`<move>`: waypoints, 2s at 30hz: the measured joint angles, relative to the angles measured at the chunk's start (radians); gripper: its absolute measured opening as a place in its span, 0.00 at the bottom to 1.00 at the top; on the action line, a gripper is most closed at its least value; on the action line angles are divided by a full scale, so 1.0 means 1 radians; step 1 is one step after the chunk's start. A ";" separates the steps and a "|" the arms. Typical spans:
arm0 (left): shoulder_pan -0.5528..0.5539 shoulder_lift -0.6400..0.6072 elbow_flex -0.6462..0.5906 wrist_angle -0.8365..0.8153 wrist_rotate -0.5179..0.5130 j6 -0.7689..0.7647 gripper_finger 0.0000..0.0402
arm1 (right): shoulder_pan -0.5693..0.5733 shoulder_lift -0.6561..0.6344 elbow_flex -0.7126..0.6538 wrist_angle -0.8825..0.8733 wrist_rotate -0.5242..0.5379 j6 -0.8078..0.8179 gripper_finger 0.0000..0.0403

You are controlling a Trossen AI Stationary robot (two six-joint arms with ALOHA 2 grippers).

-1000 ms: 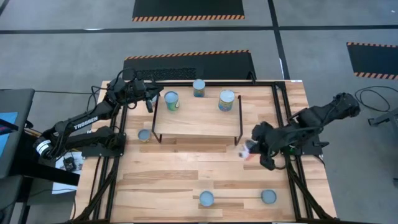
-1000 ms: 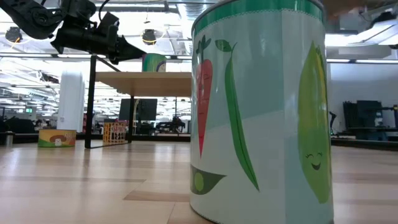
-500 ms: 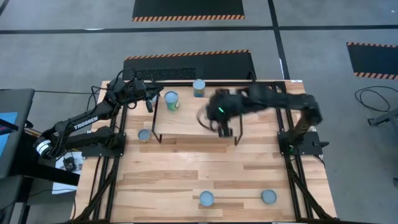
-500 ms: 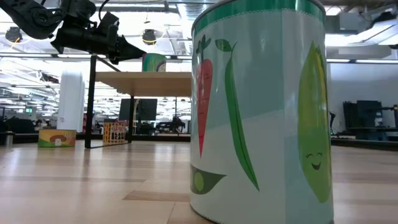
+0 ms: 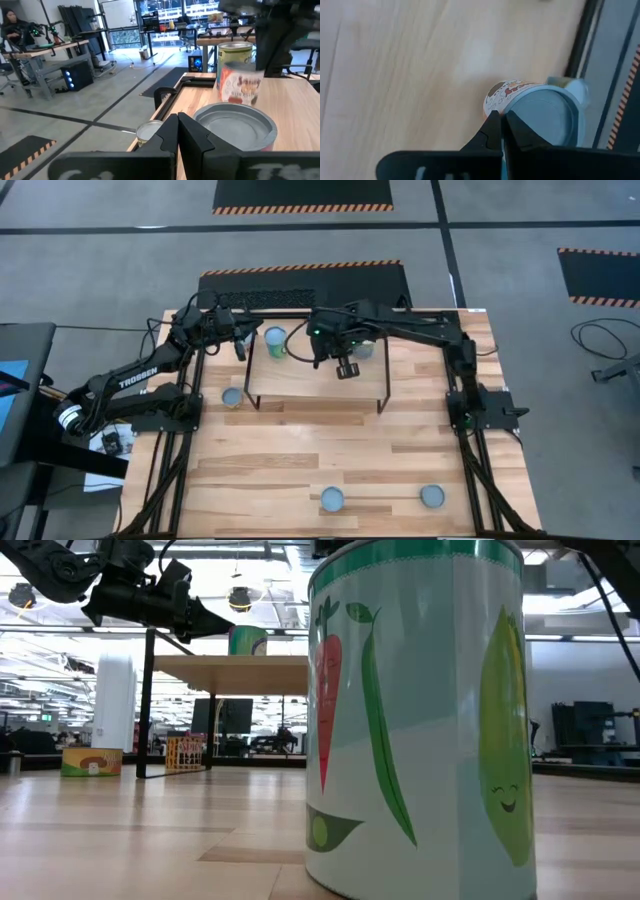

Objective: Pick and place cans onto a shelf
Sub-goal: Put the orange can on the shelf, then put the yellow can on the shelf

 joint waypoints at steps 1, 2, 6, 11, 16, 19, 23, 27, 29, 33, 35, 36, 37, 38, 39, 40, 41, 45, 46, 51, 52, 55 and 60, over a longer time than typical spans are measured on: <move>0.000 0.000 0.000 -0.001 0.000 0.000 0.00 | -0.003 0.003 -0.003 -0.005 -0.001 -0.003 0.02; 0.000 0.000 0.000 -0.001 0.000 0.000 0.00 | -0.006 0.009 -0.003 -0.003 -0.002 -0.012 0.02; -0.002 0.000 0.000 -0.004 0.008 0.000 0.00 | -0.029 0.018 -0.002 -0.015 -0.027 -0.038 0.02; -0.002 0.000 0.000 -0.003 0.013 0.000 0.00 | -0.044 0.041 -0.002 -0.010 -0.031 -0.055 0.02; -0.002 0.000 0.000 -0.003 0.012 0.008 0.00 | -0.045 0.039 -0.001 -0.008 -0.052 -0.063 0.02; -0.002 0.000 0.000 -0.003 0.013 0.008 0.00 | -0.045 0.038 -0.001 -0.023 -0.052 -0.063 0.03; -0.002 0.000 0.000 -0.003 0.012 0.008 0.00 | -0.045 0.038 -0.001 -0.029 -0.052 -0.050 0.07; -0.002 0.000 0.000 -0.004 0.011 0.007 0.00 | -0.045 0.038 -0.001 -0.030 -0.052 -0.032 0.14; -0.002 0.000 0.000 -0.003 0.011 0.007 0.00 | -0.045 0.038 -0.001 -0.030 -0.052 -0.021 0.17; -0.002 0.000 0.000 -0.003 0.011 0.006 0.00 | -0.045 0.038 -0.001 -0.026 -0.051 -0.019 0.25; -0.002 0.000 0.000 -0.003 0.011 0.006 0.00 | -0.045 0.038 -0.002 -0.024 -0.049 -0.017 0.29; -0.002 0.000 0.000 -0.004 0.011 0.006 0.00 | -0.045 0.038 -0.002 -0.022 -0.048 -0.017 0.31; -0.002 0.000 0.000 -0.004 0.011 0.007 0.00 | -0.043 0.038 -0.001 -0.020 -0.048 -0.017 0.33; -0.002 0.000 0.000 -0.004 0.011 0.007 0.00 | -0.040 0.038 0.003 -0.022 -0.047 -0.021 0.35; -0.002 0.000 0.000 -0.004 0.011 0.007 0.00 | -0.036 0.038 0.014 -0.030 -0.045 -0.024 0.36; -0.002 0.000 0.000 -0.004 0.011 0.007 0.00 | -0.030 0.039 0.034 -0.043 -0.042 -0.024 0.37; -0.002 0.000 0.000 -0.004 0.011 0.007 0.00 | -0.021 0.039 0.060 -0.051 -0.039 -0.022 0.37; -0.002 0.000 0.000 -0.004 0.014 0.007 0.00 | 0.030 -0.005 0.107 -0.050 0.027 -0.021 0.33; -0.002 0.000 0.000 -0.005 0.017 0.007 0.00 | 0.041 -0.032 0.093 -0.050 0.035 -0.018 0.29; -0.003 -0.004 0.000 -0.014 0.065 0.024 0.00 | 0.078 -0.188 -0.048 0.036 -0.046 0.057 0.05; -0.006 -0.006 0.000 -0.014 0.067 0.032 0.00 | 0.085 -0.231 -0.109 0.091 -0.060 0.063 0.03; -0.026 -0.027 -0.001 -0.038 0.063 0.052 0.00 | 0.105 -0.378 -0.348 0.292 -0.068 0.078 0.04; -0.075 -0.123 -0.001 -0.105 0.063 0.085 0.00 | 0.131 -0.651 -0.826 0.711 -0.073 0.090 0.01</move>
